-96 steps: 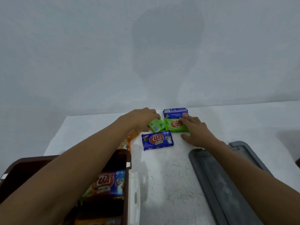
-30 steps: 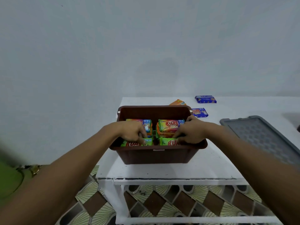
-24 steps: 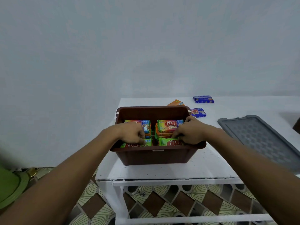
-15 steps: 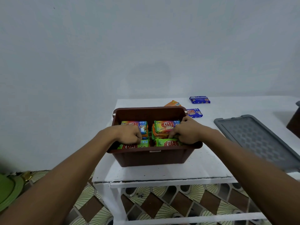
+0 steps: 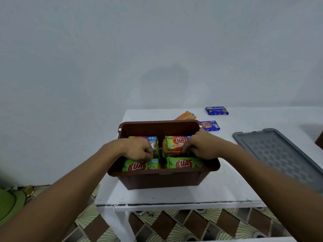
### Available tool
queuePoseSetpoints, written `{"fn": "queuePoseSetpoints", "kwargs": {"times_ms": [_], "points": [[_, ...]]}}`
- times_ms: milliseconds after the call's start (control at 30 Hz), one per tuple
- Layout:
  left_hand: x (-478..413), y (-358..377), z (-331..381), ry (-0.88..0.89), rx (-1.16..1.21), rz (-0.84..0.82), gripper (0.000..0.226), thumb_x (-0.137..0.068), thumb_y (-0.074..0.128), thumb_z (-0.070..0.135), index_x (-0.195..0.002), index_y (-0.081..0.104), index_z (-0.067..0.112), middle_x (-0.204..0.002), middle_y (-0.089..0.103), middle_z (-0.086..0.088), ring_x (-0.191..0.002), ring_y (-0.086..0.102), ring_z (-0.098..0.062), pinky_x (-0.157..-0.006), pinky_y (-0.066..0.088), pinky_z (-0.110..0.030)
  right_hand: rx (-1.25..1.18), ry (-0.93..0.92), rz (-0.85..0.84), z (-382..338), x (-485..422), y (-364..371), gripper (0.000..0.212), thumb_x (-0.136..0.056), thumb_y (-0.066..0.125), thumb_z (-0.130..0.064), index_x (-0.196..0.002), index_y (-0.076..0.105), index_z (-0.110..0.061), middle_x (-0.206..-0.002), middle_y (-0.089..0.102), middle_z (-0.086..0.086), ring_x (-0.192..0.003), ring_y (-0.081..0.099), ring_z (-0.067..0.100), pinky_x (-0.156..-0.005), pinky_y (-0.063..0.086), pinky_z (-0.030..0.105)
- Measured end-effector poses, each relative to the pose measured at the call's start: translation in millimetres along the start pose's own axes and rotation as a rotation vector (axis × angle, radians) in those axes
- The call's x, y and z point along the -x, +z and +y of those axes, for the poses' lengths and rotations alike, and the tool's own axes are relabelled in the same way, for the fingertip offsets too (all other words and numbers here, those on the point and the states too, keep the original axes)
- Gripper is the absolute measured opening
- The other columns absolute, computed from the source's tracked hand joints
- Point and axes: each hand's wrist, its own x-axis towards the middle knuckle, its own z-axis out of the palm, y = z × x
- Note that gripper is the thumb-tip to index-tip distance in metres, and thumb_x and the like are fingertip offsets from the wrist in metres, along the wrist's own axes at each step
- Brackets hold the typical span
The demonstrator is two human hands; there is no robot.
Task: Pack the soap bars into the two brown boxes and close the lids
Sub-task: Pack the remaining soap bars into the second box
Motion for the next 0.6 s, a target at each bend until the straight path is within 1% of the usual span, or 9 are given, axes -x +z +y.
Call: {"fn": "queuePoseSetpoints", "kwargs": {"times_ms": [33, 67, 133, 233, 300, 367, 433, 500, 600], "points": [[-2.1, -2.2, 0.8, 0.018, 0.012, 0.038, 0.022, -0.096, 0.054, 0.029, -0.104, 0.071, 0.018, -0.096, 0.071, 0.002, -0.086, 0.066, -0.012, -0.081, 0.054, -0.035, -0.072, -0.010, 0.046, 3.9, 0.6, 0.9, 0.033, -0.098, 0.044, -0.015, -0.119, 0.068, -0.027, -0.121, 0.065, -0.008, -0.109, 0.057, 0.010, -0.103, 0.041, 0.033], [-5.2, -5.7, 1.7, 0.037, 0.051, 0.078, 0.020, -0.095, 0.056, 0.027, -0.105, 0.071, 0.018, -0.092, 0.071, 0.005, -0.083, 0.067, -0.009, -0.076, 0.054, -0.029, -0.141, -0.019, 0.106, 8.4, 1.1, 2.3, 0.032, -0.097, 0.045, -0.013, -0.114, 0.069, -0.024, -0.115, 0.067, -0.007, -0.103, 0.059, 0.009, -0.098, 0.046, 0.032], [-13.5, -15.1, 5.9, 0.083, 0.153, 0.160, 0.016, -0.095, 0.057, 0.023, -0.103, 0.070, 0.017, -0.082, 0.070, 0.009, -0.076, 0.068, -0.005, -0.070, 0.051, -0.020, -0.221, -0.040, 0.297, 21.1, 1.2, 6.5, 0.029, -0.094, 0.042, -0.015, -0.105, 0.069, -0.021, -0.106, 0.066, -0.006, -0.096, 0.056, 0.007, -0.089, 0.049, 0.028], [-24.4, -27.8, 11.6, 0.138, 0.201, 0.340, 0.013, -0.095, 0.059, 0.022, -0.102, 0.069, 0.018, -0.081, 0.069, 0.009, -0.070, 0.064, -0.001, -0.069, 0.051, -0.022, -0.232, -0.075, 0.617, 42.7, 0.0, 13.4, 0.025, -0.085, 0.045, -0.014, -0.093, 0.068, -0.016, -0.095, 0.067, -0.004, -0.089, 0.050, 0.006, -0.079, 0.042, 0.025], [-40.1, -38.2, 12.9, 0.169, 0.198, 0.462, 0.013, -0.094, 0.060, 0.021, -0.102, 0.070, 0.018, -0.083, 0.068, 0.008, -0.072, 0.061, -0.002, -0.069, 0.050, -0.024, -0.241, -0.036, 0.745, 67.2, -4.0, 16.9, 0.021, -0.083, 0.051, -0.005, -0.087, 0.068, -0.014, -0.086, 0.066, -0.003, -0.082, 0.050, 0.010, -0.073, 0.043, 0.029], [-59.3, -50.4, 13.9, 0.190, 0.186, 0.543, 0.011, -0.094, 0.060, 0.022, -0.099, 0.070, 0.022, -0.086, 0.068, 0.005, -0.078, 0.061, -0.009, -0.072, 0.051, -0.030, -0.275, 0.047, 0.790, 93.9, -7.8, 20.4, 0.023, -0.084, 0.054, 0.004, -0.085, 0.068, -0.015, -0.083, 0.067, -0.002, -0.080, 0.054, 0.016, -0.069, 0.047, 0.034], [-79.5, -61.7, 15.3, 0.183, 0.190, 0.580, 0.011, -0.093, 0.059, 0.022, -0.097, 0.069, 0.025, -0.089, 0.068, 0.003, -0.082, 0.062, -0.013, -0.074, 0.052, -0.035, -0.297, 0.123, 0.775, 118.5, -9.2, 25.6, 0.022, -0.086, 0.057, 0.005, -0.086, 0.069, -0.014, -0.086, 0.069, 0.000, -0.083, 0.059, 0.020, -0.070, 0.047, 0.032], [-105.3, -73.5, 20.8, 0.172, 0.209, 0.579, 0.012, -0.093, 0.059, 0.020, -0.098, 0.070, 0.024, -0.091, 0.068, 0.002, -0.083, 0.062, -0.014, -0.075, 0.051, -0.034, -0.305, 0.188, 0.739, 146.5, -10.0, 33.3, 0.021, -0.086, 0.059, 0.003, -0.087, 0.070, -0.014, -0.089, 0.070, 0.001, -0.086, 0.061, 0.020, -0.071, 0.046, 0.030], [-148.8, -90.2, 35.2, 0.183, 0.157, 0.528, 0.015, -0.091, 0.059, 0.018, -0.102, 0.070, 0.019, -0.096, 0.068, 0.002, -0.085, 0.061, -0.014, -0.078, 0.051, -0.033, -0.314, 0.268, 0.698, 188.9, -13.1, 43.9, 0.024, -0.085, 0.056, 0.002, -0.089, 0.070, -0.018, -0.091, 0.071, -0.003, -0.088, 0.060, 0.019, -0.074, 0.049, 0.033]]}}
